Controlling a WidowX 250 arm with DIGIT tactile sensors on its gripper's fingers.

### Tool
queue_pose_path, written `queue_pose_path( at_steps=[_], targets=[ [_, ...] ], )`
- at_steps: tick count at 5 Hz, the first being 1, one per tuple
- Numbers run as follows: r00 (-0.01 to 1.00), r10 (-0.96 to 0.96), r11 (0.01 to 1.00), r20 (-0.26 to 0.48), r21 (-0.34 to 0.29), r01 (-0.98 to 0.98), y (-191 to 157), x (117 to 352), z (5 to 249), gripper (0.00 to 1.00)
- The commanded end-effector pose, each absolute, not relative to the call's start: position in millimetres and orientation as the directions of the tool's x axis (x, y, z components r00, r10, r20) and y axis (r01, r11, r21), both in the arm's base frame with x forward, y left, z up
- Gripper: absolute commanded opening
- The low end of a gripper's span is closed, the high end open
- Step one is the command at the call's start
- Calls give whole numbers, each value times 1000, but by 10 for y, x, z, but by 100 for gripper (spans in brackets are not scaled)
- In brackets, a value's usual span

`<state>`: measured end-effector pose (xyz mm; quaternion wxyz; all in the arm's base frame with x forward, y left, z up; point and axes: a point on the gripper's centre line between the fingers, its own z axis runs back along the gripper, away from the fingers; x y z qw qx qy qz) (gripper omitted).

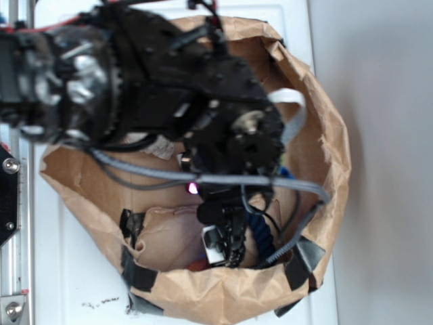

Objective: Grab the green animal.

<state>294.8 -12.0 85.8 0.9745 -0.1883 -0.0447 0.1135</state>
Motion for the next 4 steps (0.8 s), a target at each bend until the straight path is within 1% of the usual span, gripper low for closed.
queue_pose_path(
  at_steps=[1,2,4],
  targets=[
    [961,206,938,183,-316,-141,49,2937,1144,100],
    [947,225,948,230,-276,-159,202,2898,1240,100],
    [947,225,948,230,-276,-159,202,2898,1240,100]
  ],
)
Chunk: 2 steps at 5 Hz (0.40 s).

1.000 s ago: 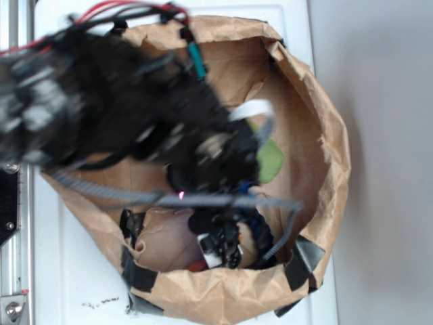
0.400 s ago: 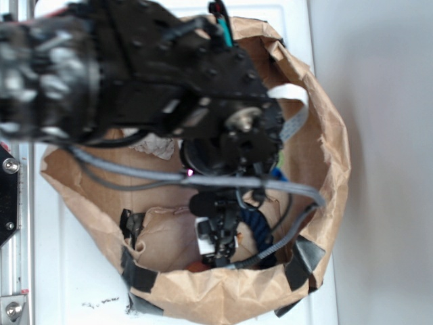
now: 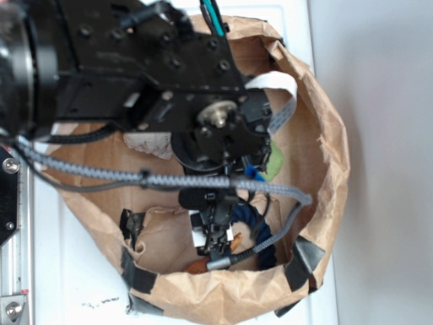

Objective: Grab the green animal.

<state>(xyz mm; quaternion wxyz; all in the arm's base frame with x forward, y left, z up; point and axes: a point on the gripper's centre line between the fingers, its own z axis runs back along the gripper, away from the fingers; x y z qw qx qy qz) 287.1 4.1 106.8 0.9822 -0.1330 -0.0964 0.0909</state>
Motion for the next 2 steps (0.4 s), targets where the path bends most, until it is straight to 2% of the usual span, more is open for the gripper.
queue_pose_path(
  at_steps=[1,2],
  targets=[
    [947,225,948,230,-276,-159,202,2898,1240,100],
    [966,-12,959,258,-272,85,229,2978,1175,100]
  ],
)
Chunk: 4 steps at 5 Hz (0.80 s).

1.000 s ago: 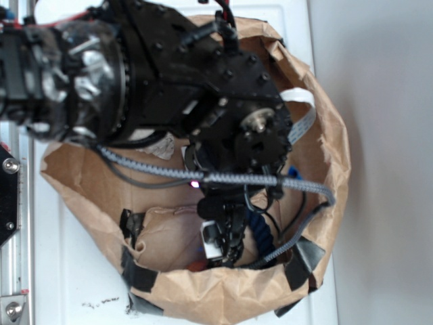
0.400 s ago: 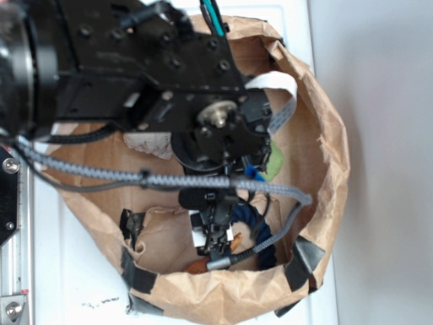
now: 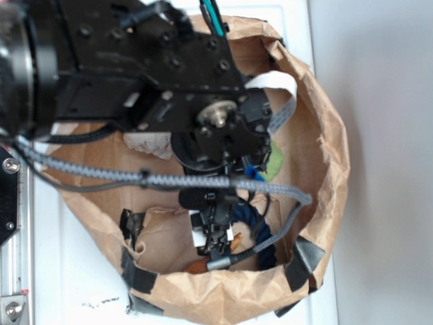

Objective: Grab the green animal.

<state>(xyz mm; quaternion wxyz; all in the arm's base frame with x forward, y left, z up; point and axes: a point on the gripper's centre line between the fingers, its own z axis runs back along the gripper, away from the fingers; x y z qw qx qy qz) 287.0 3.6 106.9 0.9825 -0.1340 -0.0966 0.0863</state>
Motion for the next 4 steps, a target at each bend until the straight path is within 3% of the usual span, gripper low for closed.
queue_pose_path(
  at_steps=[1,2,3,4],
  targets=[
    [941,-199,931,273,-245,269,231,3024,1159,100],
    [891,-359,877,279,-224,424,215,3109,1114,100],
    [849,-423,859,317,-159,487,153,3139,1100,100],
    [801,-454,840,391,-113,531,131,3168,1085,100]
  ],
)
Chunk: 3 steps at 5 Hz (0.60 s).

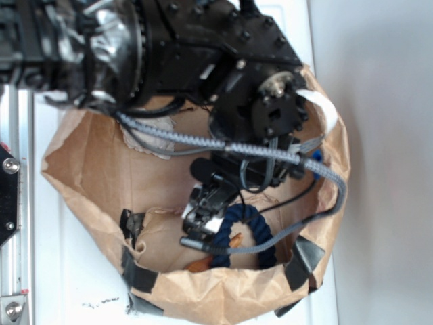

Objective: Grab the green animal.

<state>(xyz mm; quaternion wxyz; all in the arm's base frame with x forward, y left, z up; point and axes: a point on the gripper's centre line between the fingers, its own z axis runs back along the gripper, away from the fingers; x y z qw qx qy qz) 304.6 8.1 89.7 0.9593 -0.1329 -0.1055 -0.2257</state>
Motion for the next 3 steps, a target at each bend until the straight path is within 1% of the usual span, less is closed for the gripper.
queue_pose_path(
  at_steps=[1,2,3],
  targets=[
    [772,-485,825,411,-77,560,135,3213,1061,100],
    [760,-497,823,419,-50,566,205,3272,1042,100],
    [741,-523,811,421,-22,585,301,3270,998,100]
  ],
)
